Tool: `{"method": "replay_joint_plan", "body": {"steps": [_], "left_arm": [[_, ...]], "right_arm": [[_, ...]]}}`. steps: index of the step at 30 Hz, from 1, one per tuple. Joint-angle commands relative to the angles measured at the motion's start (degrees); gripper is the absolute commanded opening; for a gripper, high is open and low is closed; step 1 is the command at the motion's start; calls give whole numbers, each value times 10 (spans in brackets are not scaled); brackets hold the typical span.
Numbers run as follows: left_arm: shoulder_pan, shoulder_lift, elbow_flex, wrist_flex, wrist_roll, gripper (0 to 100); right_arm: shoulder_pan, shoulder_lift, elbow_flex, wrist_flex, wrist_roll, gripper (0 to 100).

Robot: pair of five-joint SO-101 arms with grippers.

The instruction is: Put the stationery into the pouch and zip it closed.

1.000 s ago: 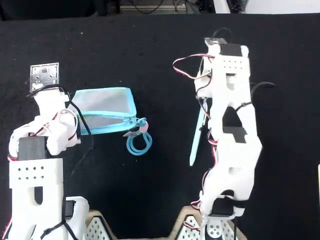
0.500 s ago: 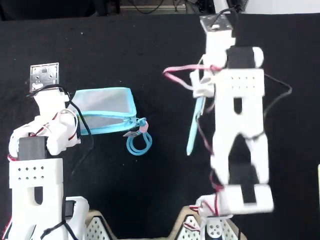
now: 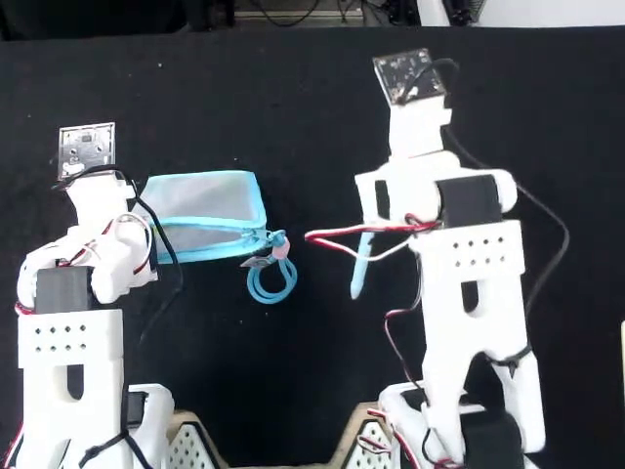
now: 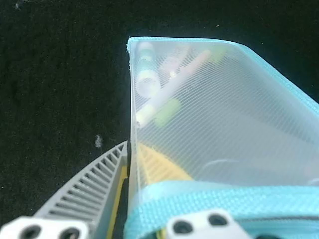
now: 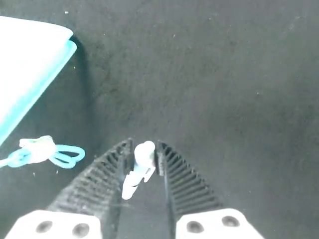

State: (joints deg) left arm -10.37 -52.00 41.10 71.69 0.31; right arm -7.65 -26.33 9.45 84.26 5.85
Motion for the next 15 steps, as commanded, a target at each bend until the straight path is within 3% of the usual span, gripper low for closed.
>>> {"method": "replay_joint_plan", "body": {"steps": [1,8,15], "left_arm": [[-7,3,2,-4,5,30],[-4,3,3,-4,5,30],[-7,3,3,-4,5,30]], "right_arm": [[-11,-52,-2,-22,0,11],[-16,-179,-14,-22,0,11],[-131,-262,-16,-42,0,11]]}}
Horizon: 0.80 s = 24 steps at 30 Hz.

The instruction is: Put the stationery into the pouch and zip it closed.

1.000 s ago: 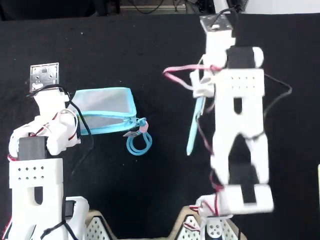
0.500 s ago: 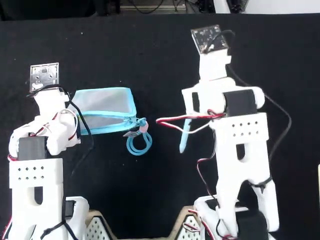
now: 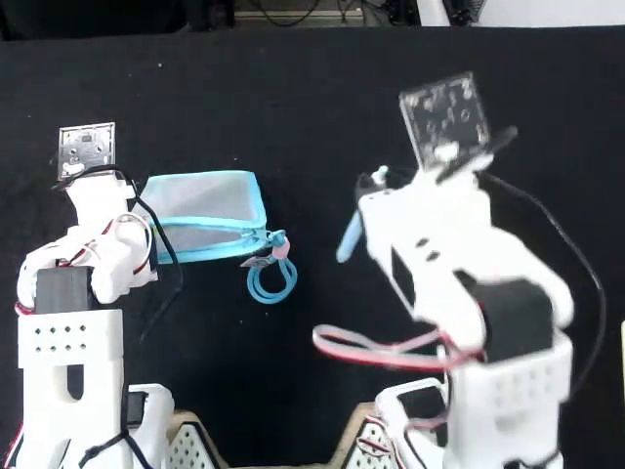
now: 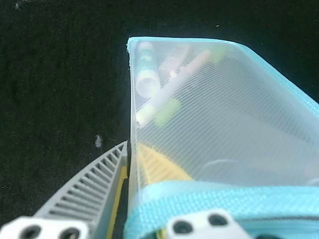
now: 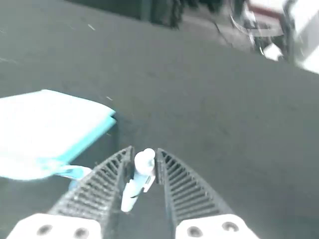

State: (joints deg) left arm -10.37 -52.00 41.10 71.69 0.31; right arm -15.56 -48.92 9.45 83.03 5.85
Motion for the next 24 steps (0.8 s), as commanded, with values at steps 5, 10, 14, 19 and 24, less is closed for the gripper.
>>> {"method": "replay_joint_plan", "body": {"steps": [5,10,14,19,24], "left_arm": [[-7,3,3,-4,5,30],[-7,3,3,-4,5,30],[-7,3,3,-4,5,30],[-7,3,3,-4,5,30],[-7,3,3,-4,5,30]], "right_arm": [[-130,-96,-14,-89,2,14],[-185,-130,-13,-128,4,15],[-208,-130,-11,-156,3,15],[-224,-132,41,-211,4,15],[-231,-133,96,-243,5,15]]}}
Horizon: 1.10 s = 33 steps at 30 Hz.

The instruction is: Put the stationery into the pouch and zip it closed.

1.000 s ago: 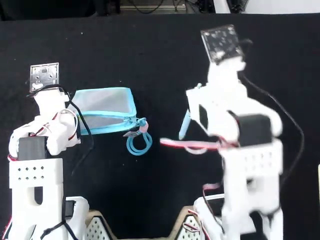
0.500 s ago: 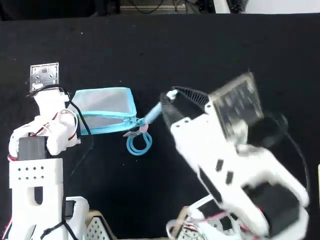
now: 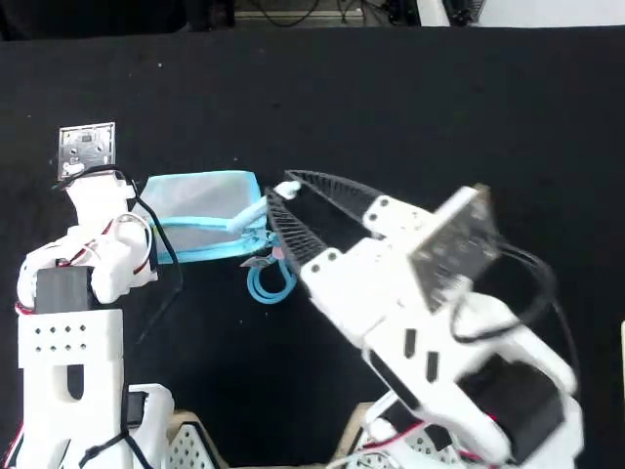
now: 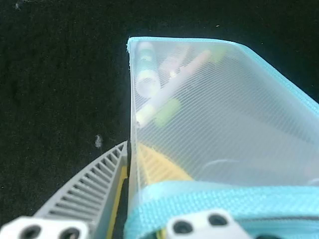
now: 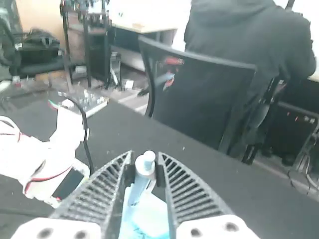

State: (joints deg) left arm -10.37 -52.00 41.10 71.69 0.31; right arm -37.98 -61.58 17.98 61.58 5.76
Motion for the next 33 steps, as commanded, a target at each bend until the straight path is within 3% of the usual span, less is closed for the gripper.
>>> {"method": "replay_joint_plan", "body": {"steps": [1,13,33], "left_arm": [[-7,3,3,-4,5,30],[-7,3,3,-4,5,30],[-7,3,3,-4,5,30]], "right_arm": [[-7,-7,18,-33,6,15],[-7,-5,109,-44,7,15],[-7,-7,308,-164,38,15]]}}
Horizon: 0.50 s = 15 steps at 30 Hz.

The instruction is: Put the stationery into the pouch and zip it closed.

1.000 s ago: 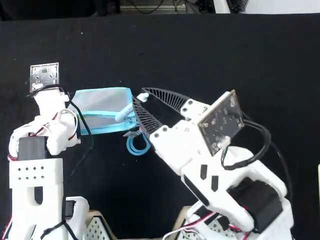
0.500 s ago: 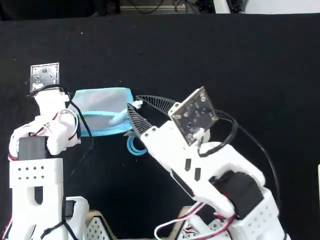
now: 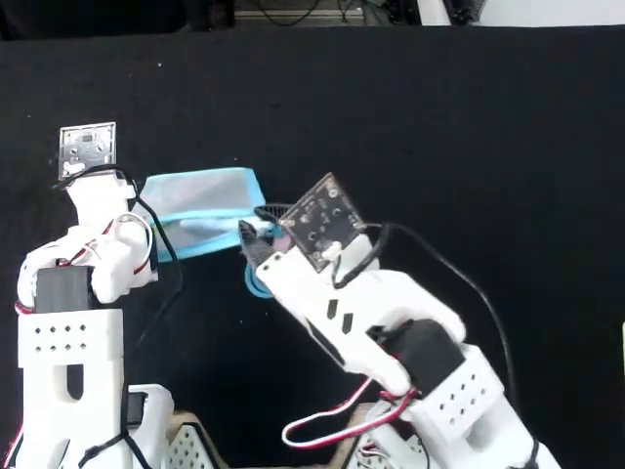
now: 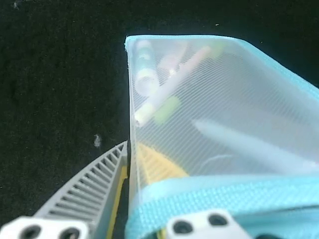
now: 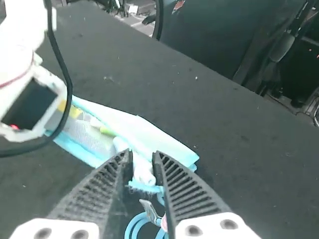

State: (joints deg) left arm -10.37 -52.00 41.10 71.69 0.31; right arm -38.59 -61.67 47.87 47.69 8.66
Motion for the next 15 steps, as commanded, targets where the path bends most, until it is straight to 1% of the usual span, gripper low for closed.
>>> {"method": "replay_joint_plan", "body": {"steps": [1,10,15], "left_arm": [[-7,3,3,-4,5,30],[-7,3,3,-4,5,30],[-7,3,3,-4,5,30]], "right_arm": [[-1,-6,15,-27,9,15],[-3,-7,21,-21,8,15],[-38,-7,22,-6,8,16]]}}
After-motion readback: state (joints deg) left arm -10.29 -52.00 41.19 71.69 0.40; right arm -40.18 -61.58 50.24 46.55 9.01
